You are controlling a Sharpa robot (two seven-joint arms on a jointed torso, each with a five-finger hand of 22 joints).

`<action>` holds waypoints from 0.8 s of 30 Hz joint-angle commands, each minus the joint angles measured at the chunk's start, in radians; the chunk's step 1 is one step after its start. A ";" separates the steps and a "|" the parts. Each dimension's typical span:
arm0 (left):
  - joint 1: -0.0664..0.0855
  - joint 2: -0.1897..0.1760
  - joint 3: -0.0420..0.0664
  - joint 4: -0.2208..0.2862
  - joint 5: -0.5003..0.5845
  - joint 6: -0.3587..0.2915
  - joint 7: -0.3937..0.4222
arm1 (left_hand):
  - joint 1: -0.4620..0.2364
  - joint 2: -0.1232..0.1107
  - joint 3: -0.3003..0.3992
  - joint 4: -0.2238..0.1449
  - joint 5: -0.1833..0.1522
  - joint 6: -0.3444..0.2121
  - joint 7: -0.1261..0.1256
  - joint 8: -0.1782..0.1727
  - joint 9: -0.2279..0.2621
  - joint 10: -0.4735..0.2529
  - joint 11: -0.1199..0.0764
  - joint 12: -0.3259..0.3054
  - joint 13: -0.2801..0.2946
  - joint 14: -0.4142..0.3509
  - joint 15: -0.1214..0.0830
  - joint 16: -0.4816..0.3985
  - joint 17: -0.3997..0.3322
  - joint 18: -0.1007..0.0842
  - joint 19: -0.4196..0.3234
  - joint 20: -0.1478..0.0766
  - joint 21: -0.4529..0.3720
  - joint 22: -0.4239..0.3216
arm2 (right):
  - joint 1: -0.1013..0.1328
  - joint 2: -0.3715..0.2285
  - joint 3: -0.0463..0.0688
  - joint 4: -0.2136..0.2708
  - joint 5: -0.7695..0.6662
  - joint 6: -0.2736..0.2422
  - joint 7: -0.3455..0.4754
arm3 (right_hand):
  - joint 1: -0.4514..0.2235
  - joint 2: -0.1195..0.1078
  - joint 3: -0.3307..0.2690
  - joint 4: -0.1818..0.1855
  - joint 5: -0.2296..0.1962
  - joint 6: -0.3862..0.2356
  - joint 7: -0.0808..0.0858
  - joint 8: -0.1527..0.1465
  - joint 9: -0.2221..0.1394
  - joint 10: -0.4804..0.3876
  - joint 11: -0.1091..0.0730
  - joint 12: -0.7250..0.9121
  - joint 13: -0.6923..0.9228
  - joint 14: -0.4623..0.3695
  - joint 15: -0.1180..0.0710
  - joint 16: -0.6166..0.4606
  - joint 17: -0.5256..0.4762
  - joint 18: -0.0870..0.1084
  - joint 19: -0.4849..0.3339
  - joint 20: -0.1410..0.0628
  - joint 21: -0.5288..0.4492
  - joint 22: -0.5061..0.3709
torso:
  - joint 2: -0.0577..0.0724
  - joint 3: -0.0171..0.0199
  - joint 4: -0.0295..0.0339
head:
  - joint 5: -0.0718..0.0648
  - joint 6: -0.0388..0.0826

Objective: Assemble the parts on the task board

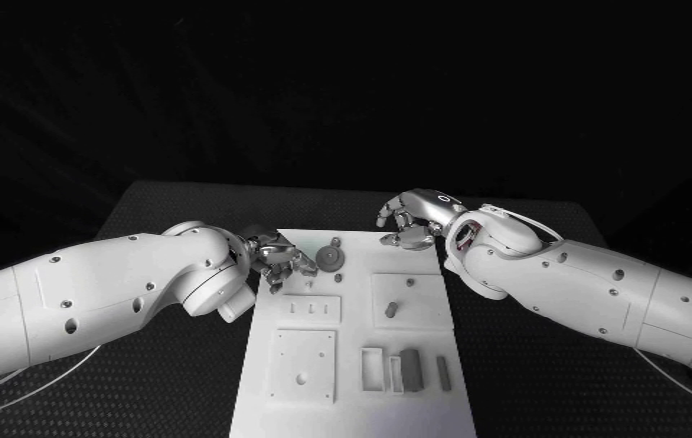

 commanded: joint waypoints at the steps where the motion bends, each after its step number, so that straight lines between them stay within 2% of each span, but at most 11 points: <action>1: -0.008 -0.001 0.001 0.012 -0.070 -0.035 -0.021 | 0.006 0.006 0.004 -0.008 0.040 0.066 -0.068 -0.004 0.217 -0.040 -0.023 0.084 0.075 0.032 -0.057 0.068 0.002 0.044 0.051 -0.033 0.034 0.025 | -0.001 -0.002 0.000 0.002 0.013 -0.004 -0.003 | 0.000 -0.011 0.003 0.001 0.002 -0.003 0.005 -0.005 -0.001 -0.005 0.002 -0.006 -0.002 -0.005 0.000 -0.004 -0.001 0.014 0.001 0.001 -0.005 0.007 | 0.000 -0.0002 0.0003 | -0.002 -0.006; 4: -0.018 -0.005 0.001 0.024 -0.093 -0.039 -0.055 | -0.001 0.003 0.008 -0.007 0.074 0.076 -0.074 -0.005 0.231 -0.061 -0.030 0.145 0.141 0.046 -0.068 0.113 -0.014 0.047 0.078 -0.045 0.055 0.041 | -0.001 -0.003 0.000 0.004 0.015 -0.003 -0.003 | 0.001 -0.011 0.003 0.001 0.002 -0.002 0.004 -0.005 -0.001 -0.005 0.002 -0.006 -0.002 -0.005 0.000 -0.004 -0.001 0.014 0.001 0.001 -0.005 0.007 | 0.000 -0.0004 0.0011 | -0.002 -0.011; 8: -0.028 -0.006 0.000 0.032 -0.136 -0.022 -0.102 | -0.005 0.003 0.017 -0.012 0.074 0.080 -0.076 -0.014 0.245 -0.080 -0.032 0.168 0.186 0.045 -0.070 0.139 -0.053 0.046 0.085 -0.052 0.060 0.050 | -0.001 -0.004 0.000 0.003 0.020 -0.003 -0.003 | 0.001 -0.011 0.003 0.001 0.002 -0.002 0.004 -0.005 -0.001 -0.005 0.002 -0.006 -0.002 -0.005 0.000 -0.004 -0.001 0.014 0.002 0.001 -0.006 0.007 | 0.001 -0.0002 0.0010 | -0.003 -0.015; 14: -0.037 -0.002 0.000 0.034 -0.171 0.005 -0.132 | -0.012 0.004 0.018 -0.015 0.069 0.082 -0.076 -0.026 0.255 -0.084 -0.032 0.166 0.207 0.056 -0.072 0.173 -0.080 0.046 0.104 -0.060 0.068 0.057 | -0.001 -0.003 0.000 0.003 0.021 -0.003 -0.002 | 0.001 -0.010 0.004 0.002 0.002 -0.001 0.004 -0.005 -0.001 -0.005 0.002 -0.005 -0.002 -0.005 0.000 -0.004 -0.001 0.014 0.002 0.002 -0.006 0.007 | 0.001 -0.0004 -0.0008 | -0.003 -0.025; 16: -0.040 0.001 0.000 0.035 -0.186 0.019 -0.139 | -0.016 0.004 0.015 -0.013 0.053 0.088 -0.078 -0.026 0.259 -0.081 -0.034 0.166 0.212 0.056 -0.074 0.182 -0.088 0.046 0.108 -0.062 0.069 0.058 | -0.001 -0.003 0.000 0.003 0.021 -0.003 -0.002 | 0.001 -0.010 0.004 0.002 0.002 -0.001 0.004 -0.005 -0.001 -0.005 0.002 -0.005 -0.002 -0.005 0.000 -0.004 -0.001 0.014 0.002 0.002 -0.006 0.007 | 0.001 -0.0004 -0.0006 | -0.004 -0.029; 18: -0.047 0.004 0.000 0.036 -0.195 0.024 -0.146 | -0.016 0.004 0.015 -0.013 0.050 0.089 -0.078 -0.028 0.261 -0.080 -0.035 0.166 0.214 0.056 -0.074 0.187 -0.093 0.046 0.109 -0.063 0.069 0.059 | -0.001 -0.004 0.000 0.004 0.021 -0.003 -0.002 | 0.001 -0.010 0.005 0.002 0.002 -0.001 0.004 -0.005 -0.001 -0.004 0.002 -0.005 -0.002 -0.005 0.000 -0.004 -0.001 0.014 0.002 0.002 -0.006 0.007 | 0.001 -0.0004 0.0006 | -0.005 -0.036; 24: -0.066 0.009 0.000 0.035 -0.220 0.013 -0.151 | -0.018 0.003 0.013 -0.012 0.044 0.095 -0.080 -0.031 0.266 -0.076 -0.037 0.164 0.219 0.055 -0.076 0.197 -0.105 0.044 0.113 -0.064 0.070 0.060 | -0.001 -0.005 0.000 0.006 0.021 -0.002 -0.002 | 0.001 -0.010 0.005 0.002 0.002 -0.001 0.004 -0.005 -0.001 -0.004 0.002 -0.005 -0.002 -0.005 0.000 -0.004 -0.001 0.014 0.002 0.002 -0.006 0.007 | 0.000 -0.0001 0.0017 | -0.007 -0.042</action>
